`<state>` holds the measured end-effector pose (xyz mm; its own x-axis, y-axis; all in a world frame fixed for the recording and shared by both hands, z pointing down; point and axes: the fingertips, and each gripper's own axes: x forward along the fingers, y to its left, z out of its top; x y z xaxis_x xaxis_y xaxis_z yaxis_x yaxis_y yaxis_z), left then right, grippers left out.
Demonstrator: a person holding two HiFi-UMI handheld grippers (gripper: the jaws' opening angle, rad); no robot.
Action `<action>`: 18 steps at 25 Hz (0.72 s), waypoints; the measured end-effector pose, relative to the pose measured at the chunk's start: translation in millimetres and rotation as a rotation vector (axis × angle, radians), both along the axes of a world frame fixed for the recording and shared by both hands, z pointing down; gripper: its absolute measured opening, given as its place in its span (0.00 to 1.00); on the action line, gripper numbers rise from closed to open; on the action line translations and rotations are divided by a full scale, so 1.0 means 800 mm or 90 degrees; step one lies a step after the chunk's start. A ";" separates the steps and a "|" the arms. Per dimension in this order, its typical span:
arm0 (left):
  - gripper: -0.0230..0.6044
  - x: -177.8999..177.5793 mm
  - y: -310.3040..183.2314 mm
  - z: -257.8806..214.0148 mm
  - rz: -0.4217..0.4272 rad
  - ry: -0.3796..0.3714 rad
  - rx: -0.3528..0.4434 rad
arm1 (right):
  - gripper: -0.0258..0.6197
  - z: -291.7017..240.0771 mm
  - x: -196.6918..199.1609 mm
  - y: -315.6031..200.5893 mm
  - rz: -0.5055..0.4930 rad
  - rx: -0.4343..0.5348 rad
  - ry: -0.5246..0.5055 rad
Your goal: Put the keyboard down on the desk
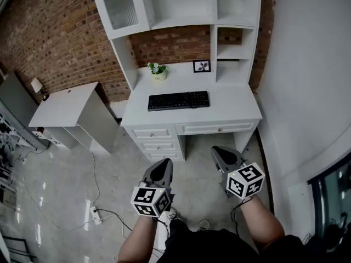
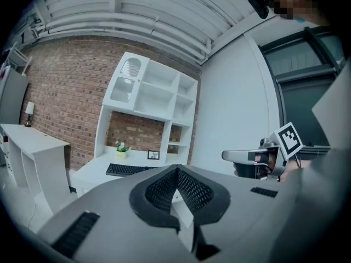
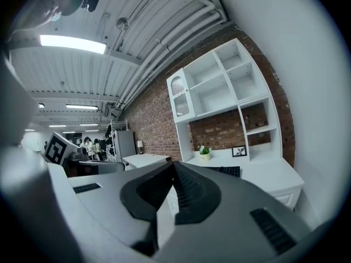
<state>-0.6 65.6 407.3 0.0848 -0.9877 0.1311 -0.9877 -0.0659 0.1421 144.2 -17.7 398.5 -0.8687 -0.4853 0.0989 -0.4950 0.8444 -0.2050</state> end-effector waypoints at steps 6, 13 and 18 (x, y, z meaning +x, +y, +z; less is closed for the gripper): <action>0.07 -0.002 -0.004 -0.011 -0.003 -0.001 0.006 | 0.07 -0.005 -0.003 -0.004 -0.004 0.002 0.000; 0.06 -0.001 -0.001 -0.008 -0.008 0.000 0.005 | 0.07 -0.003 -0.002 -0.001 -0.010 0.004 -0.001; 0.06 0.004 -0.002 -0.007 -0.006 0.001 0.004 | 0.07 -0.002 0.002 -0.001 -0.007 0.002 -0.002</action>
